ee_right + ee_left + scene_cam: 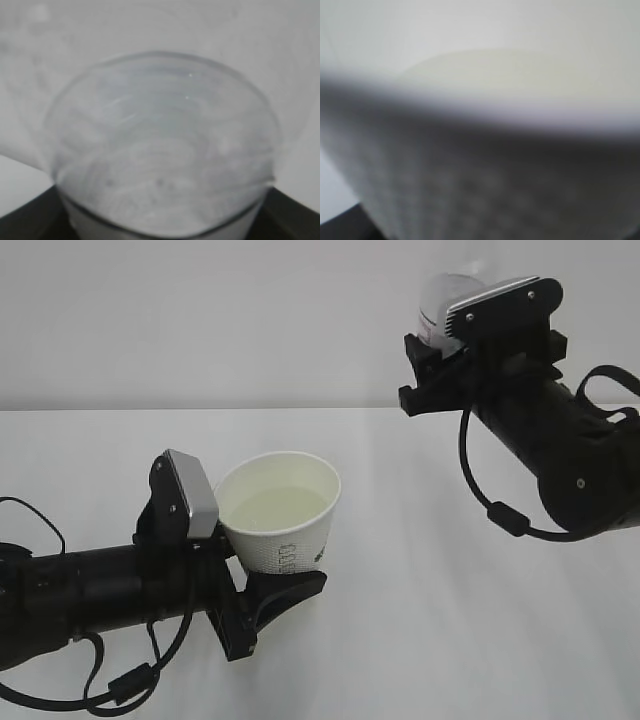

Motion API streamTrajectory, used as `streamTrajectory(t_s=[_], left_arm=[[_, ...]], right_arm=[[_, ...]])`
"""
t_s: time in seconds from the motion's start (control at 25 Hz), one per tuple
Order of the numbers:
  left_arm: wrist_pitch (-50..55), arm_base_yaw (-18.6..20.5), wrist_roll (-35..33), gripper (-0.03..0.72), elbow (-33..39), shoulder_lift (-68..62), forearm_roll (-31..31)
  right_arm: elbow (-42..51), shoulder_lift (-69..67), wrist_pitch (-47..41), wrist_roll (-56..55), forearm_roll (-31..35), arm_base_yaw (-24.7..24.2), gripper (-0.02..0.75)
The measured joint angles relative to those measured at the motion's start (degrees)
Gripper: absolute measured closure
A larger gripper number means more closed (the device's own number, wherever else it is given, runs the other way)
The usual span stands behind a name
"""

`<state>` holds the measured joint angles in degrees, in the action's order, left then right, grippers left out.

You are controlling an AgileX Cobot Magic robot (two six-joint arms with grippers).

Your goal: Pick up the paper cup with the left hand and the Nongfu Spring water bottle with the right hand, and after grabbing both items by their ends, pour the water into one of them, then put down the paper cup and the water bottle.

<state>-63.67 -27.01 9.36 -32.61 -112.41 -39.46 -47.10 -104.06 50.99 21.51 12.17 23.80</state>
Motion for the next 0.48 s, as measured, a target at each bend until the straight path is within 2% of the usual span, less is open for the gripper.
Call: streamTrajectory(t_s=[0.48], left_arm=[[0.00,0.00,0.00,0.179,0.00,0.00,0.00]], right_arm=[[0.00,0.00,-4.19,-1.91,1.38,0.00,0.214]])
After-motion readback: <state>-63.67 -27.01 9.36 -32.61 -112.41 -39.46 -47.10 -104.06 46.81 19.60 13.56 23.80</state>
